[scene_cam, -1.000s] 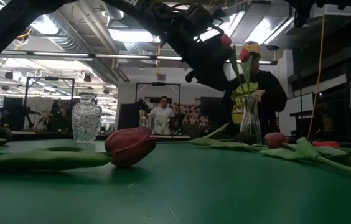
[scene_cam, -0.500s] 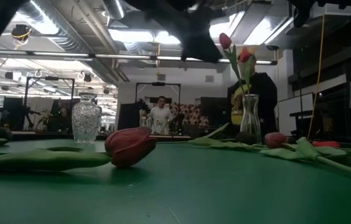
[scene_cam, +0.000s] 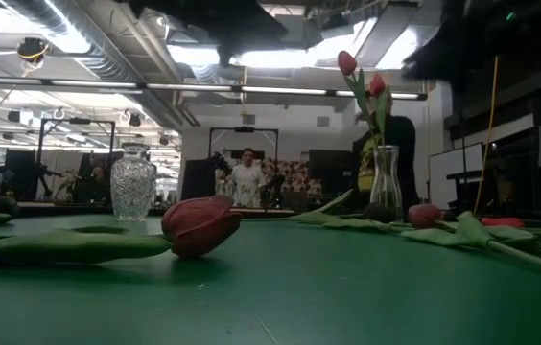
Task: Sort flowers into vase by color
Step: Put the pink flower into the top right transparent vase
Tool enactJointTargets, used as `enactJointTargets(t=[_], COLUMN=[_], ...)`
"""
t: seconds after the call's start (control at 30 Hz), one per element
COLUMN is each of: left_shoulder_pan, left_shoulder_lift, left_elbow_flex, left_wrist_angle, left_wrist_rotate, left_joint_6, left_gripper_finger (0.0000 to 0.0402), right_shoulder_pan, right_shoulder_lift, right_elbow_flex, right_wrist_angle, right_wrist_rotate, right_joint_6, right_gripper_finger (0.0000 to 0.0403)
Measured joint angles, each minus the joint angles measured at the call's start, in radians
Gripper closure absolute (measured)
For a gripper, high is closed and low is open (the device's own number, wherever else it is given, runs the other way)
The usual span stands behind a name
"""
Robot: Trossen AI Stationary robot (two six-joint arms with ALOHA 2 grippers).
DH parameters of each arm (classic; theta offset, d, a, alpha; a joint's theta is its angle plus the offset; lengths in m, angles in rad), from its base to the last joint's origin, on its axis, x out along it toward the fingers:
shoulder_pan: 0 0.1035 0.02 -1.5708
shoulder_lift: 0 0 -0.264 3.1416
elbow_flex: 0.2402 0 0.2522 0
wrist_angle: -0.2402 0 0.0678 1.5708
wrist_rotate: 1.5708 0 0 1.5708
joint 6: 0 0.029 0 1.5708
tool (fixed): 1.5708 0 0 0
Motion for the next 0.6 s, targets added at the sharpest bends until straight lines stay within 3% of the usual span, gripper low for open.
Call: enactJointTargets(t=[0.1,0.3,0.6], left_shoulder_pan=[-0.046,-0.110,-0.140], left_shoulder_lift=[-0.076,-0.177,-0.223], left_elbow_flex=[-0.063,-0.098,-0.099], left_wrist_angle=[0.043,0.015,0.001], left_wrist_rotate=[-0.066,-0.162,-0.192], left_joint_6=[-0.001,-0.001,0.006], left_gripper_finger=[0.0284,0.0284,0.0284], right_shoulder_pan=[0.000,0.000,0.000], right_shoulder_lift=[0.124,0.340,0.495], right_elbow_flex=[0.000,-0.001,-0.001], right_wrist_angle=[-0.034,-0.079,-0.186], right_wrist_rotate=[0.009,0.124,0.257], right_joint_6=[-0.010,-0.026,-0.010], right_gripper_finger=[0.0258,0.0258,0.0258])
